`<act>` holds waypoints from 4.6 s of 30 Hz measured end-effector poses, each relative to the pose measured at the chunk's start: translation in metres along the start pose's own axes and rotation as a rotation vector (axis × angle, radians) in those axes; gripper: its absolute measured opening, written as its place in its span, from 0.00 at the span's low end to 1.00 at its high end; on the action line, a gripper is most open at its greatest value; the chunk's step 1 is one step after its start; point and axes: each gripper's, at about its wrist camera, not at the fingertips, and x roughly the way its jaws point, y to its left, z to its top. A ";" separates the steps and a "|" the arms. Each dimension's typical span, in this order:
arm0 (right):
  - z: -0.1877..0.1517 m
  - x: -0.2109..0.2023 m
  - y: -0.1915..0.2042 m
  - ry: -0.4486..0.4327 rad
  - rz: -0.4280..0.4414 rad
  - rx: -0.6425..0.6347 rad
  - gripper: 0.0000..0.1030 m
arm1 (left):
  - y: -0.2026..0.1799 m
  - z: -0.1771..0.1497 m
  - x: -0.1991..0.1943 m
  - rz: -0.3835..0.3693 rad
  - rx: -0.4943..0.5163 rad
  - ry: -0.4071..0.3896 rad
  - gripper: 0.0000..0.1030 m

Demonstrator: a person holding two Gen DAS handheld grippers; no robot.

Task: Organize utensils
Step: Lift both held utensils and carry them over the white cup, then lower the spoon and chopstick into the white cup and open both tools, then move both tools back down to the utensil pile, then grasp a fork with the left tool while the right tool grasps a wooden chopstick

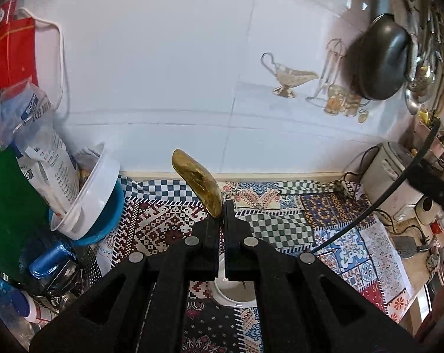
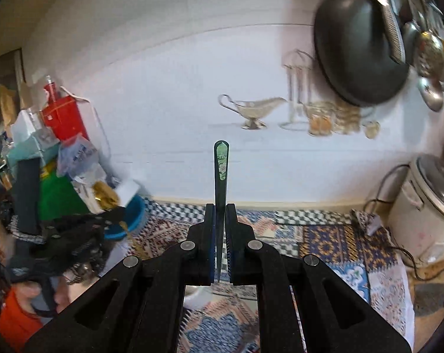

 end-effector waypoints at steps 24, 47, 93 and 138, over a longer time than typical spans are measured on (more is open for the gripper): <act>-0.049 0.106 0.019 0.289 0.098 0.016 0.05 | 0.008 -0.041 0.077 0.008 -0.013 0.214 0.01; -0.035 0.072 0.010 0.257 0.115 -0.036 0.17 | -0.020 -0.024 0.014 0.023 0.041 0.118 0.18; -0.206 0.099 -0.122 0.676 0.030 -0.037 0.49 | -0.126 -0.185 0.091 0.128 -0.009 0.472 0.59; -0.195 0.103 -0.189 0.655 -0.051 0.085 0.10 | -0.186 -0.178 0.163 0.077 0.134 0.488 0.24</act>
